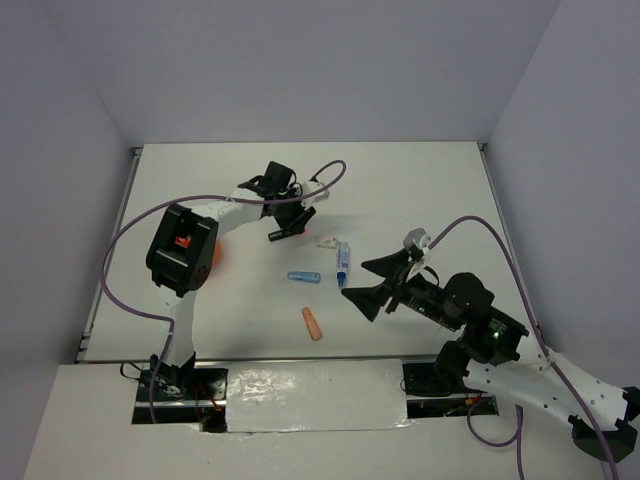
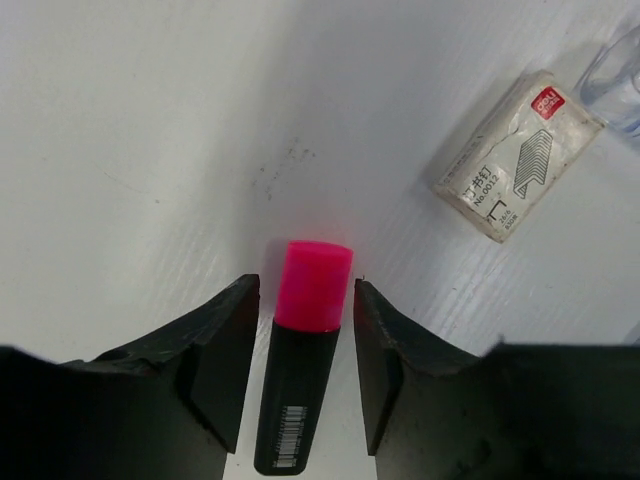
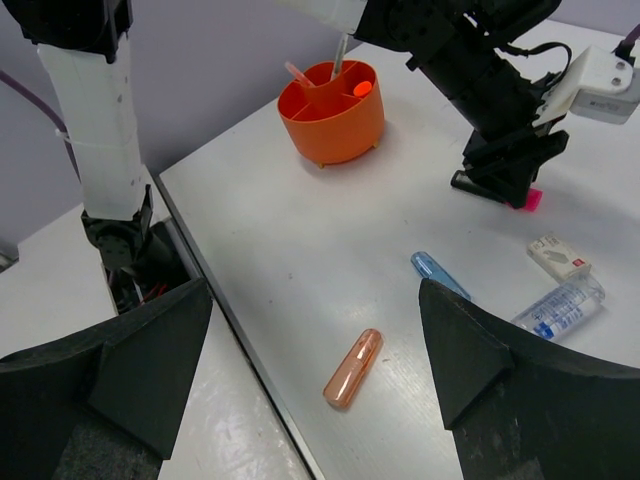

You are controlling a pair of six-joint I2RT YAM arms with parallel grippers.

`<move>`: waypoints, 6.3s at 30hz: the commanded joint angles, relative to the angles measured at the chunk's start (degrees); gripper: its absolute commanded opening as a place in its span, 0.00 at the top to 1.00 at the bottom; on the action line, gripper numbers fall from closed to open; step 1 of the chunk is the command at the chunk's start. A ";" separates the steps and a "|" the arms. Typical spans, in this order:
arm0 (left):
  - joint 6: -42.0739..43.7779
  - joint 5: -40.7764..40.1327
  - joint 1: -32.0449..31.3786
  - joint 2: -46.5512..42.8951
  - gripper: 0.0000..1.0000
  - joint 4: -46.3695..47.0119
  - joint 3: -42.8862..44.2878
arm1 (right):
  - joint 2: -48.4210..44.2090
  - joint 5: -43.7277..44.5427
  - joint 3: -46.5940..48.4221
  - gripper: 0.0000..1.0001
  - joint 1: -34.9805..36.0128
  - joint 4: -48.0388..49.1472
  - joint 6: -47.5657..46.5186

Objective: Sort the stationery into containers
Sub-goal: Pick up the pen from the center of the board, then place the pen in the storage box.

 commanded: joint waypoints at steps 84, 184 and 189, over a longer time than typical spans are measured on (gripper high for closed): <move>-23.94 -16.39 24.58 -38.80 1.00 39.69 -36.12 | -3.96 -4.21 0.07 0.09 -0.23 -1.19 -3.38; -25.08 -26.15 23.26 -39.06 0.40 44.17 -42.98 | -3.17 -3.86 0.42 0.09 -0.23 -1.19 -4.17; -24.55 -24.65 23.26 -41.17 0.42 43.64 -42.62 | -2.73 -4.04 0.25 0.09 -0.23 -0.75 -4.08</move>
